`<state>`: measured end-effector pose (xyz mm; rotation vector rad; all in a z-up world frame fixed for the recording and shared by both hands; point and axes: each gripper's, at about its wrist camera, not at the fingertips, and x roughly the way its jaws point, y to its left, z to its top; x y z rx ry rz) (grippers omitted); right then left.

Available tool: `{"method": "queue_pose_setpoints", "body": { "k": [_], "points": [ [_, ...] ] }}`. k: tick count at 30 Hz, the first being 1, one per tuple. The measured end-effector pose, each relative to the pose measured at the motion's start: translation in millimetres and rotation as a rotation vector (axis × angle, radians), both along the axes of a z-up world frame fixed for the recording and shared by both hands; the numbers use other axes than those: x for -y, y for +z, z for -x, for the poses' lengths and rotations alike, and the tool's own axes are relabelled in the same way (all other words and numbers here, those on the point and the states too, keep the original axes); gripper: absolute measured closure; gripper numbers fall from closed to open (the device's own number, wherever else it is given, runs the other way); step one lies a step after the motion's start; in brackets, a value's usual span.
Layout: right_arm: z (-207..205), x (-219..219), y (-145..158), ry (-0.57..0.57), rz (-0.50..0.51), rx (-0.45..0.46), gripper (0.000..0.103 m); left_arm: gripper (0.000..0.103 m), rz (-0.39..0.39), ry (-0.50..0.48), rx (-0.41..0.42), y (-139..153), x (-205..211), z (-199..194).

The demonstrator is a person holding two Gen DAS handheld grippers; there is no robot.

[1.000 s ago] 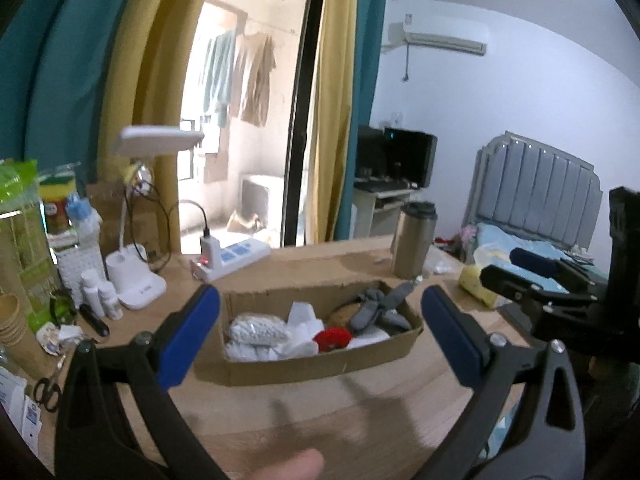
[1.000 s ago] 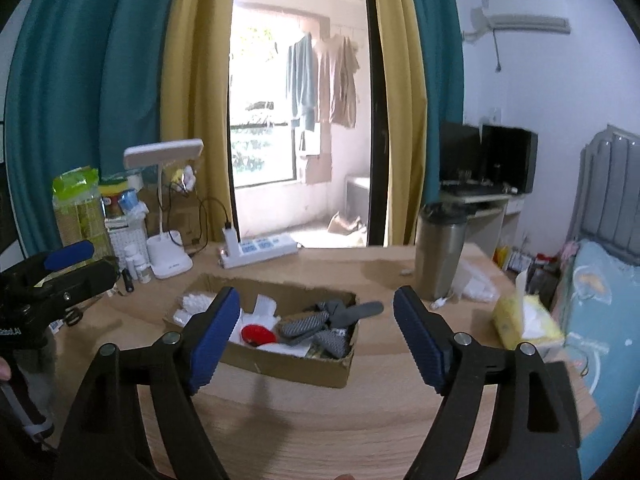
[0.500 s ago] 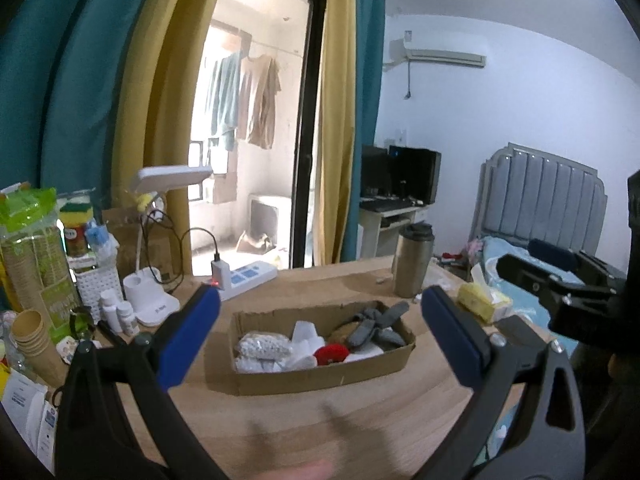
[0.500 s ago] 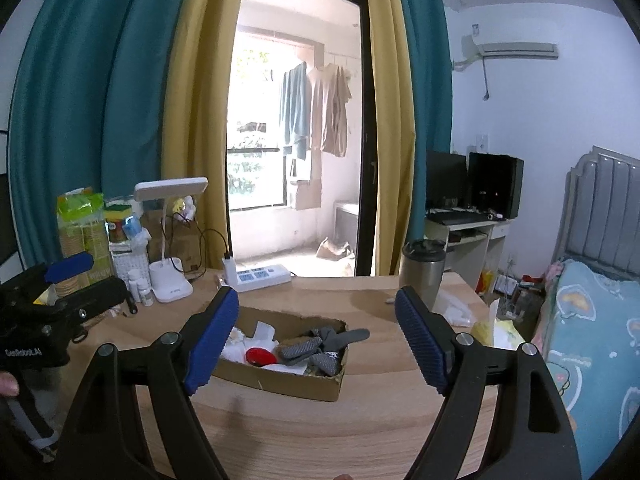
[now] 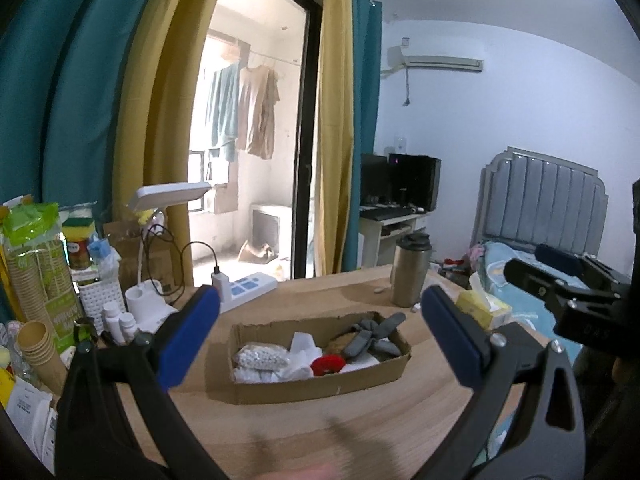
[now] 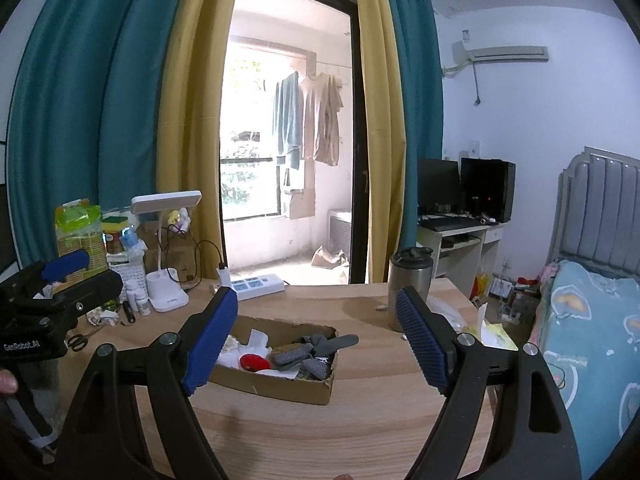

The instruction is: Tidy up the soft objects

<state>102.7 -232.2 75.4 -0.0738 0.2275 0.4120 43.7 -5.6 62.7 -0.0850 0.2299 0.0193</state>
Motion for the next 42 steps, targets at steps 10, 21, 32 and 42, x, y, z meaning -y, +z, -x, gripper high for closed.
{"method": "queue_pose_setpoints", "body": {
  "k": [10,21,32,42],
  "points": [
    [-0.6,-1.5,-2.2,0.003,0.001,-0.005,0.019,0.001,-0.008,0.015,0.003,0.4,1.6,0.2],
    [-3.7,-2.5,-3.7,0.007,0.001,-0.012,0.019,0.001,-0.001,0.019,0.004,-1.2,0.9,-0.4],
    [-4.3,-2.9,-3.3,0.008,0.002,-0.011,0.019,0.001,0.0,0.018,0.006,-1.3,0.9,0.5],
    [-4.5,-6.2,-6.6,0.013,0.005,-0.015,0.019,0.001,0.003,-0.004,-0.008,-7.5,2.3,-1.8]
  ]
}}
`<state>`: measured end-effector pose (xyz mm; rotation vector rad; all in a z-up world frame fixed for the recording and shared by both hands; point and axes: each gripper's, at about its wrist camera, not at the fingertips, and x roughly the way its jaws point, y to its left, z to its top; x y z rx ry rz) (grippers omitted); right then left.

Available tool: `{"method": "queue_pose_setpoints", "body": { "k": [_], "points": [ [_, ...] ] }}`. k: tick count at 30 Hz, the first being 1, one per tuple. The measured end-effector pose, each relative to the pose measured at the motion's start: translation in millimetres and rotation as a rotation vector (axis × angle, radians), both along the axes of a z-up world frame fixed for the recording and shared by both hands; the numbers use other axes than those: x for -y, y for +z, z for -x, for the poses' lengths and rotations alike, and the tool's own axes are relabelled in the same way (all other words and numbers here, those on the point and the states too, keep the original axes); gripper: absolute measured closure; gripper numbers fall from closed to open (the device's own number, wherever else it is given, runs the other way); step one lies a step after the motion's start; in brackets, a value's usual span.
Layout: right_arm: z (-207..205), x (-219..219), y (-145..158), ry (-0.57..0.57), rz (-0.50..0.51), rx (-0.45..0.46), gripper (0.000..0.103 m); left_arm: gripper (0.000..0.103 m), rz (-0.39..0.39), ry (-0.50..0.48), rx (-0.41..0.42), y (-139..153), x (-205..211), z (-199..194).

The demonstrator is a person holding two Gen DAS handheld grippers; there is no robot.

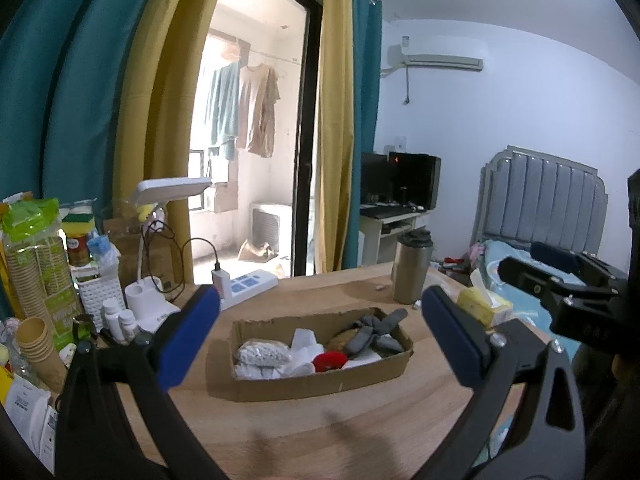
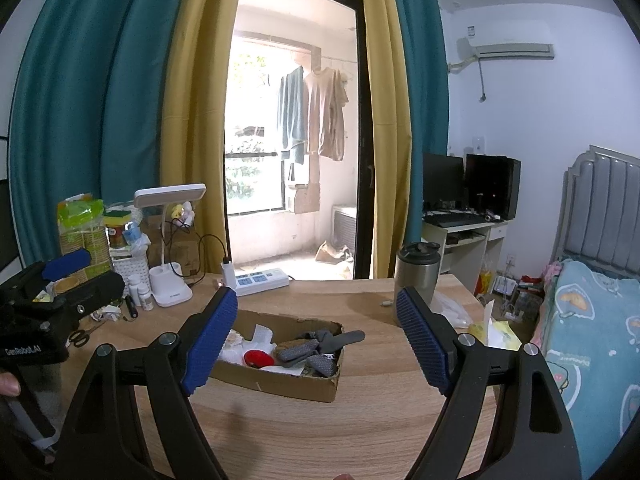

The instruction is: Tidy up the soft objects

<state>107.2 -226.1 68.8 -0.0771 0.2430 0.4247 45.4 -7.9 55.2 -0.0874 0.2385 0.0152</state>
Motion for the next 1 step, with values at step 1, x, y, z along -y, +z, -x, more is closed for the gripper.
{"method": "queue_pose_setpoints", "body": {
  "k": [1],
  "points": [
    [-0.5,-1.2,-1.7,0.001,0.001,-0.003,0.019,0.001,0.015,-0.012,-0.008,-2.5,-2.0,-1.7]
  ]
}}
